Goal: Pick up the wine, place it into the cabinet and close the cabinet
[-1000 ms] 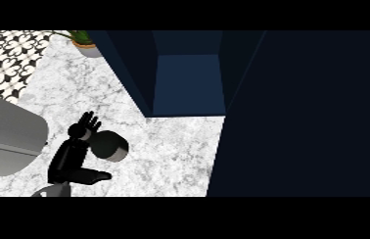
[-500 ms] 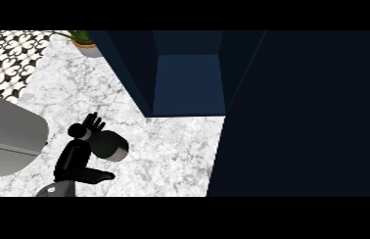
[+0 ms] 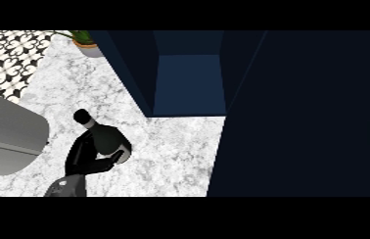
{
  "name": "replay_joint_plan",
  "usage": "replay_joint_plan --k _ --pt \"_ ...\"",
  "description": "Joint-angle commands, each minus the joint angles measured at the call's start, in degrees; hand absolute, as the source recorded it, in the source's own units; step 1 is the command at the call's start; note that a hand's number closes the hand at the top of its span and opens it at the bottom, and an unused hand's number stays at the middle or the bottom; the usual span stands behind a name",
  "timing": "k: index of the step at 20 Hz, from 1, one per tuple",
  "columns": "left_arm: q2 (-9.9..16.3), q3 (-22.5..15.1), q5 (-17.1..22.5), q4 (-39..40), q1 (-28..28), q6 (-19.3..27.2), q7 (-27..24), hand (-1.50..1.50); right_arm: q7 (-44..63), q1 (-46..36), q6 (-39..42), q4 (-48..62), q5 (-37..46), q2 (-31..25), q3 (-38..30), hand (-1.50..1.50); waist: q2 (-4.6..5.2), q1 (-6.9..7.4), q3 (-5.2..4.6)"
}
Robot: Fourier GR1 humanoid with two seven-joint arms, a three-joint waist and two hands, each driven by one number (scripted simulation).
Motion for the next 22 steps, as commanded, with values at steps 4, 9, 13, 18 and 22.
replay_joint_plan --k 4,9,13,18,22 --pt "-2.0 -2.5 -2.8 -2.9 1.6 4.1 -5.0 1.5 2.7 3.1 -0.3 -9.3 7.5 -2.0 1.2 -1.5 -0.02 0.32 -0.03" --pt "-2.3 -4.0 -2.9 -4.8 5.8 2.6 -7.5 1.5 3.0 2.7 -0.5 -8.8 6.0 -2.4 0.1 -1.5 -0.01 0.71 -0.01" --pt "-2.4 -4.3 -2.3 -8.6 6.4 4.1 -5.7 1.5 -6.8 11.5 -0.3 -11.6 3.2 -6.7 1.5 -1.5 -0.08 0.43 0.11" --pt "-4.1 -6.6 0.1 -17.0 8.5 1.3 1.7 1.5 -2.9 7.5 -0.8 -9.3 3.7 -3.9 0.0 -1.5 -0.02 0.86 0.02" --pt "-7.3 -10.0 0.0 -23.9 14.2 1.1 3.5 1.5 -4.1 7.8 -1.5 -10.8 3.3 -5.4 -0.3 -1.5 -0.25 0.97 0.04"
